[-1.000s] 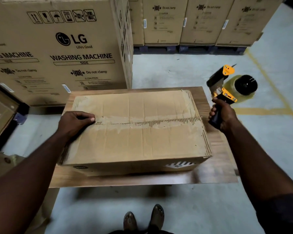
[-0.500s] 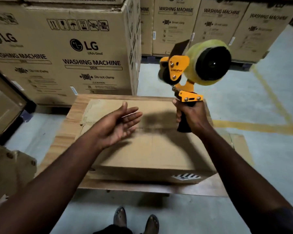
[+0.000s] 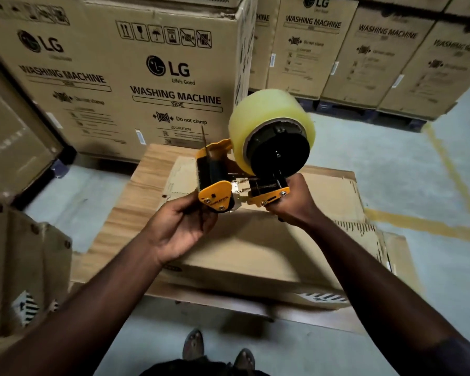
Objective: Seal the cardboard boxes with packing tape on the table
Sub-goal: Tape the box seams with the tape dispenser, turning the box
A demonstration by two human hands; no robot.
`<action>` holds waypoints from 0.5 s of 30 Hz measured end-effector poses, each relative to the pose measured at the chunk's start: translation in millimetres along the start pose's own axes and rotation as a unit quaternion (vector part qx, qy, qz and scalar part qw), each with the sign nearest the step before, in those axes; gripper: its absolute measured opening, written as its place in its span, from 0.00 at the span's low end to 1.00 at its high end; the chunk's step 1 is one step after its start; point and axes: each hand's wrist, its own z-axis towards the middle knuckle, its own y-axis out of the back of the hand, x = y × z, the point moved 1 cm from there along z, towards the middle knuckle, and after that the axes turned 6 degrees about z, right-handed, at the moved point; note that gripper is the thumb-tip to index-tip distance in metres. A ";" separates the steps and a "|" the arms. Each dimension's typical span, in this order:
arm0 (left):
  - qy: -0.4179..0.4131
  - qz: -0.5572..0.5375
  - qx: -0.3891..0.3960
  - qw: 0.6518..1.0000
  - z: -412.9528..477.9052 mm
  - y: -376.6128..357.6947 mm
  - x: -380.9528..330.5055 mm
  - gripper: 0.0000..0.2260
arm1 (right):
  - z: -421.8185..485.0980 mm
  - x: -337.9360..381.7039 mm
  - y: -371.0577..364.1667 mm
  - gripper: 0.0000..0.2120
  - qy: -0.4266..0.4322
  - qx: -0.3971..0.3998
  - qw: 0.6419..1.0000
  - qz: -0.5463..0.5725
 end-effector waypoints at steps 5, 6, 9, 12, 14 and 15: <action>0.027 -0.051 -0.017 0.998 -13.4 23.7 -3.3 0.18 | 10.4 -8.4 -9.7 0.07 0.013 0.025 1.000 -0.014; 0.029 -0.049 -0.031 0.998 -16.2 23.8 -5.3 0.21 | 13.7 -11.5 -11.8 0.06 0.016 0.033 0.999 -0.020; 0.012 -0.008 -0.101 0.995 -13.6 27.3 -8.1 0.12 | 21.7 -18.3 -20.5 0.05 0.020 0.052 0.997 -0.056; -0.013 0.106 -0.186 0.977 -6.7 37.0 -14.4 0.03 | 24.9 -18.7 -31.6 0.12 0.033 0.046 0.996 -0.068; -0.034 0.168 -0.210 0.963 -3.9 45.8 -21.8 0.08 | 26.4 -19.4 -38.2 0.14 0.030 0.041 0.995 -0.080; -0.043 0.207 -0.219 0.952 -3.4 50.3 -26.1 0.09 | 27.0 -19.9 -40.5 0.14 0.024 0.041 0.994 -0.094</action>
